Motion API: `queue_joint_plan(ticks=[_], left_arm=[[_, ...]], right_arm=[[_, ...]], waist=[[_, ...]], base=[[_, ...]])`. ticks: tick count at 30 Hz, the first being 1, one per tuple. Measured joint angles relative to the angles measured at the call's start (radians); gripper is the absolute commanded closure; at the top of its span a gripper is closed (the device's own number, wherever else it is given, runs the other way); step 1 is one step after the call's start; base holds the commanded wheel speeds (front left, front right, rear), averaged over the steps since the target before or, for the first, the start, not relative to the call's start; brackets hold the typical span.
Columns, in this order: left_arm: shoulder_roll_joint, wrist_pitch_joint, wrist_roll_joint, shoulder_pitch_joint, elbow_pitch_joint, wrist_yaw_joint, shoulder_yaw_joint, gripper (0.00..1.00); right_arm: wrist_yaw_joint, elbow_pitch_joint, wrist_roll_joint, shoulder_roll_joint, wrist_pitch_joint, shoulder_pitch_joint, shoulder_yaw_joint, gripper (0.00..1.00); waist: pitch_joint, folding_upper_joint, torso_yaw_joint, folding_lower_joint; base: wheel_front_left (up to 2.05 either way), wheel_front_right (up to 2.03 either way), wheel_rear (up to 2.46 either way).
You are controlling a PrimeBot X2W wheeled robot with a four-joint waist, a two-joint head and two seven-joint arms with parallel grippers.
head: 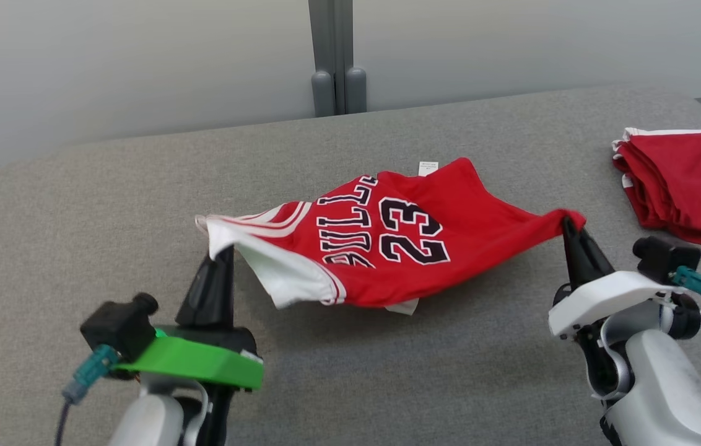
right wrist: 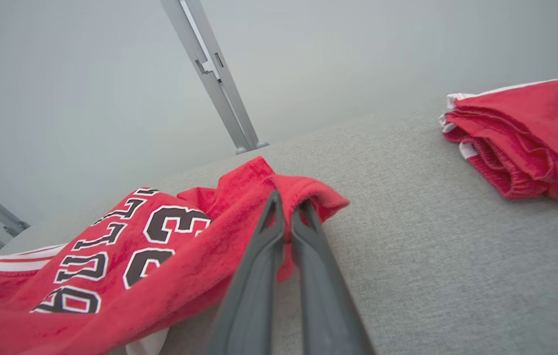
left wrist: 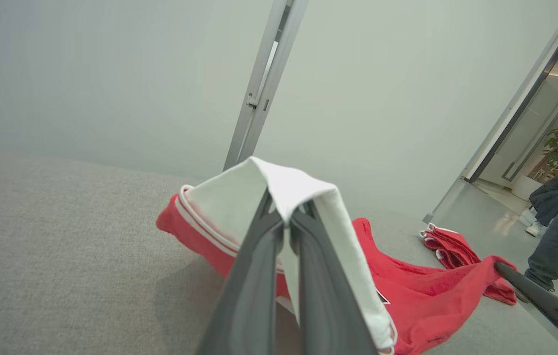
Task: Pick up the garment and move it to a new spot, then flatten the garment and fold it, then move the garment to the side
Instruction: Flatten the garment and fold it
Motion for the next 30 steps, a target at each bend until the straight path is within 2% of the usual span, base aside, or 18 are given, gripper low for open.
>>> queue_joint_plan(ticks=[6, 12, 18, 20, 24, 27, 30], left_arm=[[0.056, 0.066, 0.003, -0.093, -0.263, 0.024, 0.043, 1.0], [0.113, 0.156, 0.021, -0.204, -0.495, 0.045, 0.075, 1.0], [0.173, 0.283, 0.037, -0.332, -0.664, 0.048, 0.083, 1.0], [0.187, 0.328, 0.035, -0.378, -0.697, 0.048, 0.086, 1.0], [0.209, 0.391, 0.021, -0.441, -0.7, 0.049, 0.092, 1.0], [0.21, 0.425, 0.0, -0.459, -0.653, 0.05, 0.089, 1.0], [0.211, 0.44, -0.018, -0.48, -0.558, 0.049, 0.087, 1.0]], right_arm=[[0.0, -0.403, 0.027, -0.04, 0.04, 0.07, -0.016, 1.0], [0.0, -0.764, -0.02, -0.023, 0.121, 0.112, -0.08, 1.0], [0.0, -1.026, -0.062, 0.0, 0.176, 0.113, -0.153, 1.0], [0.0, -1.092, -0.073, 0.005, 0.198, 0.11, -0.173, 1.0], [0.0, -1.148, -0.084, 0.012, 0.245, 0.108, -0.196, 1.0], [0.0, -1.131, -0.088, 0.017, 0.27, 0.106, -0.213, 1.0], [0.0, -1.052, -0.077, 0.024, 0.276, 0.076, -0.211, 1.0]], waist=[[-0.04, 0.0, -0.011, 0.0], [-0.059, 0.0, -0.024, 0.0], [-0.062, 0.0, -0.037, 0.0], [-0.058, 0.0, -0.04, 0.0], [-0.046, 0.0, -0.044, 0.0], [-0.028, 0.0, -0.044, 0.0], [0.003, 0.0, -0.043, 0.0]], base=[[0.0, 0.0, 0.0], [0.0, 0.0, 0.0], [0.0, 0.0, 0.0], [0.0, 0.0, 0.0], [0.0, 0.0, 0.0], [0.0, 0.0, 0.0], [0.0, 0.0, 0.0]])
